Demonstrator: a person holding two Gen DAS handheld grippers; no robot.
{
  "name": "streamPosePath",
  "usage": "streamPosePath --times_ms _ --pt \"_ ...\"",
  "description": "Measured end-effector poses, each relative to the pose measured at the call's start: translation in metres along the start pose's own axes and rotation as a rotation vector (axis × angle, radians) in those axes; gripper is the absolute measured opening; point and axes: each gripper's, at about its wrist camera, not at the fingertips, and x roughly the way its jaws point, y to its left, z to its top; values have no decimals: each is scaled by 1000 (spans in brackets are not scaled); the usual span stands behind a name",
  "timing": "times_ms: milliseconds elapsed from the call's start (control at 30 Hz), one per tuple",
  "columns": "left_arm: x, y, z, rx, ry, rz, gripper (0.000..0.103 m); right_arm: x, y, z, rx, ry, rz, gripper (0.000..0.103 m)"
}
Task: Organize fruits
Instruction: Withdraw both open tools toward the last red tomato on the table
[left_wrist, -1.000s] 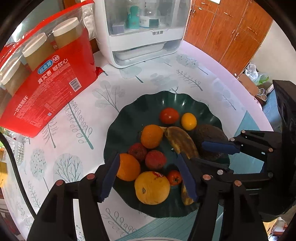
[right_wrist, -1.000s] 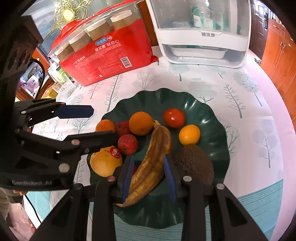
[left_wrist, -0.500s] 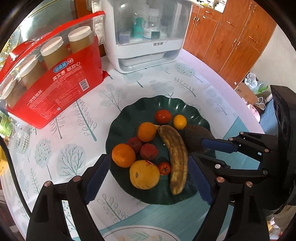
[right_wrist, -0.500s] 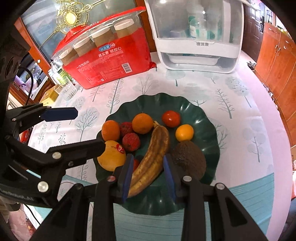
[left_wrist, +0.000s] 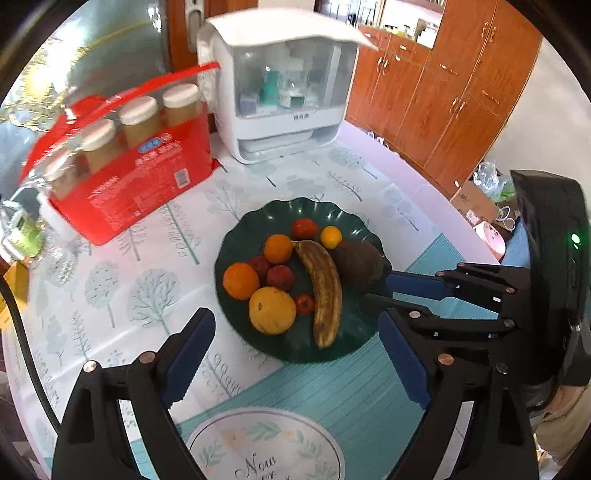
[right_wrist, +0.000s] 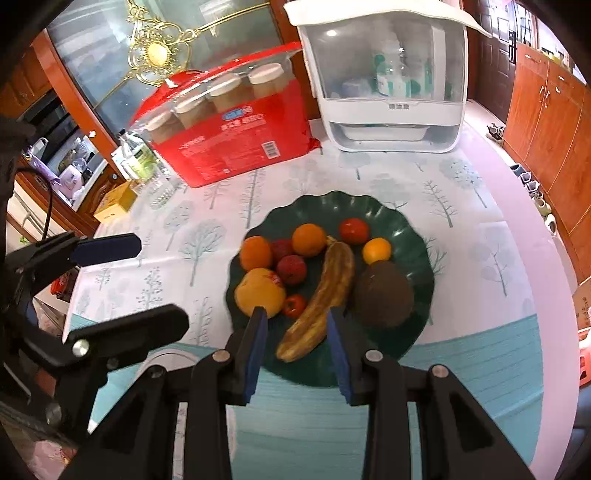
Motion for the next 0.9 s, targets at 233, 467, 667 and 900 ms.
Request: streamPosePath --times_ms 233,467,667,900 --pt "-50 26 -39 -70 -80 63 92 -11 44 -12 -16 -14 18 37" --pt "-85 74 -89 -203 -144 156 92 -7 103 -18 -69 -11 46 37" --pt "-111 130 -137 -378 -184 212 92 9 154 -26 -135 12 68 37" --pt "-107 175 -186 -467 -145 316 92 43 193 -36 -183 66 77 37"
